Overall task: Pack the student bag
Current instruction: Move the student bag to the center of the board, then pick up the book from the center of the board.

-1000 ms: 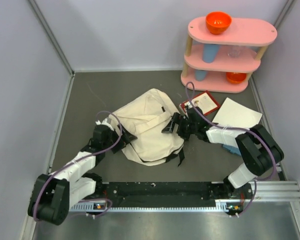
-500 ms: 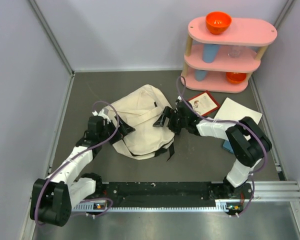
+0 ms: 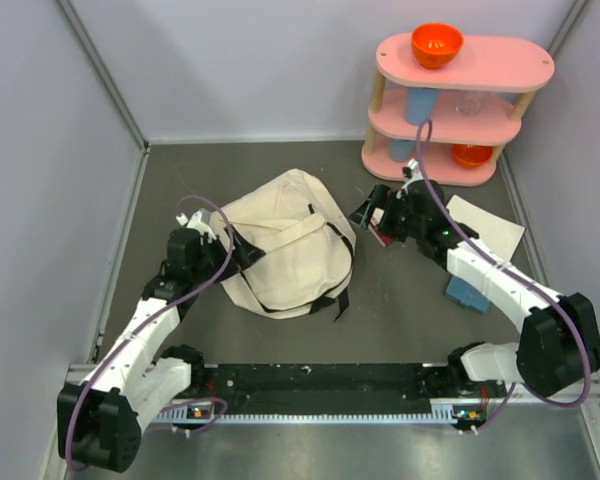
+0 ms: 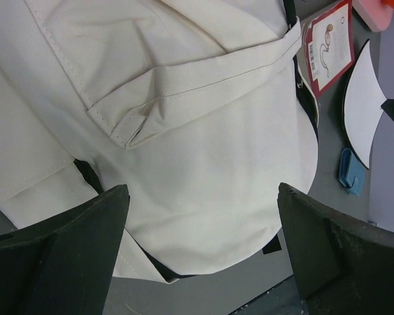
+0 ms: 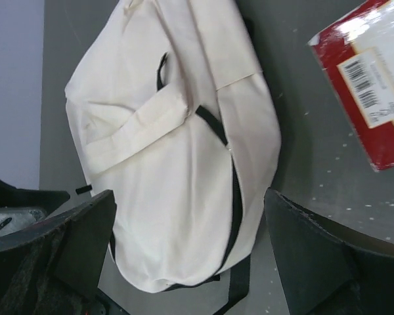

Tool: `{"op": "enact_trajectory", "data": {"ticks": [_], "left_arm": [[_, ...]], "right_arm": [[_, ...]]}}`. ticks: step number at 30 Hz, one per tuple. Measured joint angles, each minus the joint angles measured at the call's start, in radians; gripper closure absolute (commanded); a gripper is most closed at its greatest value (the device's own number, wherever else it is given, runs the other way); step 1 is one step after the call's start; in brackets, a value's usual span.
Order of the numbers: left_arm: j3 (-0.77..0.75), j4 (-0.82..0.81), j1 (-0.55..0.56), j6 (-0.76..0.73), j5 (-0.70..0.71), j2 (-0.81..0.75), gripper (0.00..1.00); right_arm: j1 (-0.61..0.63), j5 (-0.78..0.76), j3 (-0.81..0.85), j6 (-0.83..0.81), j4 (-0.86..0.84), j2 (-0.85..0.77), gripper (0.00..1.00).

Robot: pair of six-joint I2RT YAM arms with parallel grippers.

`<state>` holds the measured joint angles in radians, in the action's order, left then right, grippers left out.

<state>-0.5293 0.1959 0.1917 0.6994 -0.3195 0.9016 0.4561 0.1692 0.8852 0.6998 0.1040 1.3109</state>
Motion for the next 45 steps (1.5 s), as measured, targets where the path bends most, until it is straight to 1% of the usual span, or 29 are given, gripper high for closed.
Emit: {"op": "enact_trajectory", "data": {"ticks": [3,5,10,13,16,17,19,20,23,24,26,28,29,33,36,37,40,45], "left_arm": [[0.0,0.0,0.0,-0.006,0.003,-0.009,0.01],[0.0,0.0,0.0,-0.011,0.002,-0.009,0.01],[-0.005,0.007,0.0,-0.026,-0.018,-0.008,0.01],[-0.041,0.028,0.0,-0.049,-0.039,-0.009,0.01],[-0.101,0.049,0.0,-0.082,-0.054,-0.009,0.01],[-0.123,0.052,0.0,-0.095,-0.06,-0.009,0.01],[-0.159,0.052,0.0,-0.116,-0.071,-0.009,0.01],[-0.172,0.052,0.0,-0.125,-0.079,-0.009,0.01],[-0.198,0.053,0.011,-0.146,-0.092,0.0,0.01],[-0.213,0.056,0.024,-0.156,-0.091,0.012,0.01],[-0.265,0.063,0.071,-0.183,-0.089,0.061,0.01],[-0.35,0.06,0.145,-0.223,-0.075,0.153,0.01],[-0.403,0.061,0.184,-0.242,-0.072,0.207,0.01],[-0.616,0.03,0.277,-0.31,-0.089,0.438,0.01],[-0.75,-0.013,0.298,-0.35,-0.123,0.602,0.01],[-0.789,-0.03,0.3,-0.36,-0.138,0.655,0.01],[-0.878,-0.079,0.301,-0.376,-0.182,0.801,0.02],[-1.062,-0.118,0.314,-0.395,-0.262,1.075,0.06]], "right_arm": [[-0.055,0.02,-0.019,-0.01,0.01,-0.024,0.07],[-0.062,0.046,-0.057,-0.01,0.008,-0.025,0.09],[-0.06,0.154,-0.165,0.039,-0.04,0.049,0.11],[-0.06,0.155,-0.193,0.071,-0.057,0.082,0.1],[-0.06,0.1,-0.174,0.072,-0.042,0.082,0.09],[-0.06,0.043,-0.147,0.068,-0.009,0.082,0.07],[-0.06,-0.036,-0.111,0.062,0.013,0.082,0.05],[-0.06,-0.099,-0.094,0.06,0.019,0.082,0.04],[-0.06,-0.274,-0.064,0.069,0.025,0.081,0.04],[-0.06,-0.312,-0.064,0.073,0.025,0.081,0.04],[-0.06,-0.377,-0.06,0.086,0.041,0.082,0.04],[-0.06,-0.41,-0.059,0.096,0.051,0.081,0.04],[-0.06,-0.42,-0.059,0.1,0.059,0.079,0.04],[-0.066,-0.431,-0.06,0.11,0.093,0.029,0.05],[-0.075,-0.398,-0.06,0.116,0.114,-0.045,0.07],[-0.079,-0.386,-0.06,0.118,0.122,-0.065,0.09],[-0.084,-0.347,-0.068,0.132,0.129,-0.111,0.11],[-0.086,-0.321,-0.161,0.162,0.145,-0.232,0.13]]}}
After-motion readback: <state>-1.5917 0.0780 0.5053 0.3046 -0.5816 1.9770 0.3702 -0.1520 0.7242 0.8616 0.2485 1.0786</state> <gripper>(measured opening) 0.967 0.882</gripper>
